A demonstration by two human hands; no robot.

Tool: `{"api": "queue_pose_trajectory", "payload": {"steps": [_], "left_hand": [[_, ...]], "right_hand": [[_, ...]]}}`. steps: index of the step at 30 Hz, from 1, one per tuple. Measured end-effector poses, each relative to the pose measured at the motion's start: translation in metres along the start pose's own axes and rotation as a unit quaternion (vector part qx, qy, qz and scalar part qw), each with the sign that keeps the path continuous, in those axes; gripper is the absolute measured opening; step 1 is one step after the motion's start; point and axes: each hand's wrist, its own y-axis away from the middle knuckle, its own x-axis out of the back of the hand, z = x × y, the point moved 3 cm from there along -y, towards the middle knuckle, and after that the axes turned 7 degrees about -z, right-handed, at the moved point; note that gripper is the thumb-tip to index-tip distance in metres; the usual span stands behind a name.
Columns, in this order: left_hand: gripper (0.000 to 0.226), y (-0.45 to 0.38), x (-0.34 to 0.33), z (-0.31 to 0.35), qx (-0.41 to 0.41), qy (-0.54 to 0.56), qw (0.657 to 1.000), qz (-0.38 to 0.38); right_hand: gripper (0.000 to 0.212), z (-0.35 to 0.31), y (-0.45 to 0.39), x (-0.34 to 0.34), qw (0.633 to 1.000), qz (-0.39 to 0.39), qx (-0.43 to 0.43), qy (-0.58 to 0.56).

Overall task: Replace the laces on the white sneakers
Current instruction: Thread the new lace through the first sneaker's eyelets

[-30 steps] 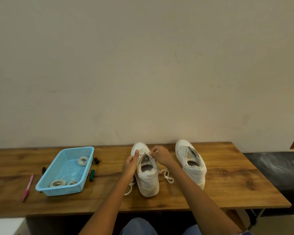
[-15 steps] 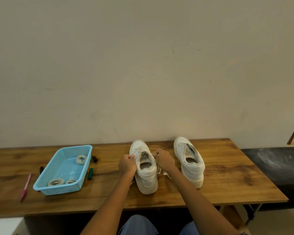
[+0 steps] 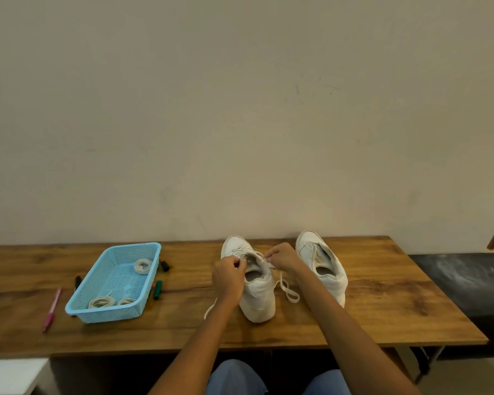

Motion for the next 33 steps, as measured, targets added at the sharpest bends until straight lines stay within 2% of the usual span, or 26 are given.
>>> {"api": "queue_pose_trajectory", "payload": {"steps": [3, 5, 8, 11, 13, 17, 20, 22, 26, 33], "left_hand": [[0.028, -0.002, -0.004, 0.003, 0.019, 0.027, 0.999, 0.007], [0.028, -0.007, -0.008, 0.002, 0.055, 0.048, 0.997, 0.002], [0.027, -0.014, -0.012, 0.006, 0.118, 0.058, 0.991, -0.019], [0.02, -0.014, -0.015, 0.008, 0.132, 0.087, 0.987, -0.008], [0.022, -0.009, -0.015, 0.006, 0.118, 0.107, 0.987, 0.011], [0.02, -0.007, -0.015, -0.002, 0.106, 0.15, 0.983, 0.024], [0.019, -0.007, -0.015, -0.004, 0.13, 0.163, 0.978, 0.025], [0.021, -0.008, -0.016, -0.006, 0.138, 0.172, 0.975, 0.016], [0.022, -0.01, -0.014, -0.011, 0.164, 0.222, 0.961, -0.012], [0.018, -0.018, -0.015, -0.02, 0.22, 0.308, 0.923, -0.065]], "right_hand": [[0.022, -0.002, 0.005, 0.002, 0.999, 0.02, 0.014, -0.024], [0.011, 0.001, 0.008, 0.002, 0.999, 0.012, 0.01, -0.041], [0.018, 0.007, 0.012, 0.005, 0.997, 0.011, -0.005, -0.082], [0.005, 0.008, 0.014, 0.011, 0.998, 0.02, -0.022, -0.06], [0.011, 0.006, 0.012, 0.017, 0.998, 0.063, -0.007, -0.016], [0.011, -0.014, 0.016, 0.021, 0.975, 0.183, 0.097, -0.084], [0.011, -0.031, 0.015, 0.001, 0.973, 0.152, 0.157, -0.07], [0.014, -0.033, 0.014, -0.019, 0.979, 0.129, 0.16, -0.01], [0.02, -0.028, 0.012, -0.039, 0.973, 0.134, 0.168, 0.086], [0.018, -0.031, 0.012, -0.039, 0.972, 0.128, 0.169, 0.105]]}}
